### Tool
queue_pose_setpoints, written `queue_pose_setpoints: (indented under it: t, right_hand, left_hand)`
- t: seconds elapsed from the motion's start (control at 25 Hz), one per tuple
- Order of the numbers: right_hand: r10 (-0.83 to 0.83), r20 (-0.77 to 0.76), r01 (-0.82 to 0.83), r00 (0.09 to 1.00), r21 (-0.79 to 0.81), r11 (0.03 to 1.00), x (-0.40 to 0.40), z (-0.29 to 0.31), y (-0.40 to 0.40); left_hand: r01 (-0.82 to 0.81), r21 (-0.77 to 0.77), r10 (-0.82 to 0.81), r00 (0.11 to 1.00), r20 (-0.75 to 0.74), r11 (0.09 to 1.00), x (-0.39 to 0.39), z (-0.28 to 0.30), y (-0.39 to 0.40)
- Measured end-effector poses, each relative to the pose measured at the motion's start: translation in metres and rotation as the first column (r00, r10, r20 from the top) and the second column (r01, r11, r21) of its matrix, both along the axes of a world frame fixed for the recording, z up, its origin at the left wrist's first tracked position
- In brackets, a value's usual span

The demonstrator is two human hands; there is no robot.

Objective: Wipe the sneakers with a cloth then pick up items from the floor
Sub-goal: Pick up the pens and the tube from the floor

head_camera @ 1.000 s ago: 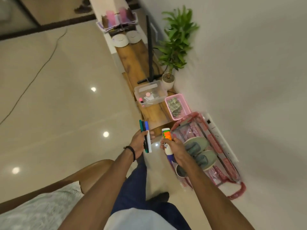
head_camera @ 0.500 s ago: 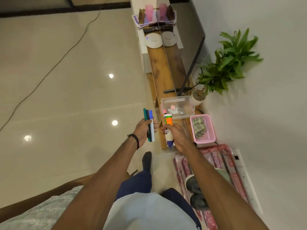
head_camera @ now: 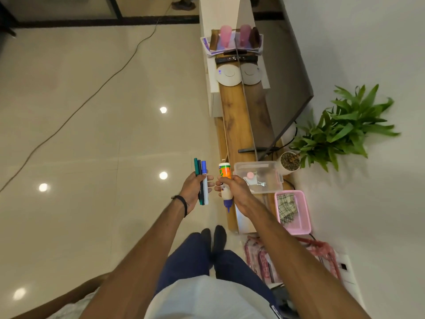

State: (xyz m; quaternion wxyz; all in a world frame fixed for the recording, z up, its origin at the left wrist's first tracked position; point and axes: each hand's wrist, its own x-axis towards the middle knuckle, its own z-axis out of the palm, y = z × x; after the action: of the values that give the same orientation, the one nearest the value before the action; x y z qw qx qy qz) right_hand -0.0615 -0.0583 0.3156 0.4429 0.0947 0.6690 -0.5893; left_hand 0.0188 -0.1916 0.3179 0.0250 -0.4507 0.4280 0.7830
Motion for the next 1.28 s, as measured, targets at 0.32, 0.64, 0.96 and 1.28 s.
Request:
queue_pose_setpoints:
  t: [0.32, 0.64, 0.96, 1.28]
  right_hand:
    - [-0.071, 0.038, 0.069, 0.997, 0.047, 0.997, -0.03, -0.022, -0.038]
    - [-0.491, 0.142, 0.479, 0.859, 0.111, 0.871, -0.025, -0.047, -0.13]
    - [-0.902, 0.144, 0.885, 0.406, 0.184, 0.428, 0.027, -0.07, -0.183]
    - [-0.946, 0.133, 0.92, 0.296, 0.228, 0.32, 0.041, -0.122, -0.199]
  left_hand:
    - [0.109, -0.003, -0.109, 0.993, 0.052, 0.994, -0.04, -0.026, -0.049]
    - [0.559, -0.031, -0.551, 0.824, 0.135, 0.828, -0.104, -0.045, -0.166]
    - [0.934, -0.039, -0.915, 0.356, 0.19, 0.355, -0.141, -0.066, -0.216]
    - [0.993, -0.026, -0.957, 0.115, 0.266, 0.112, -0.161, -0.124, -0.195]
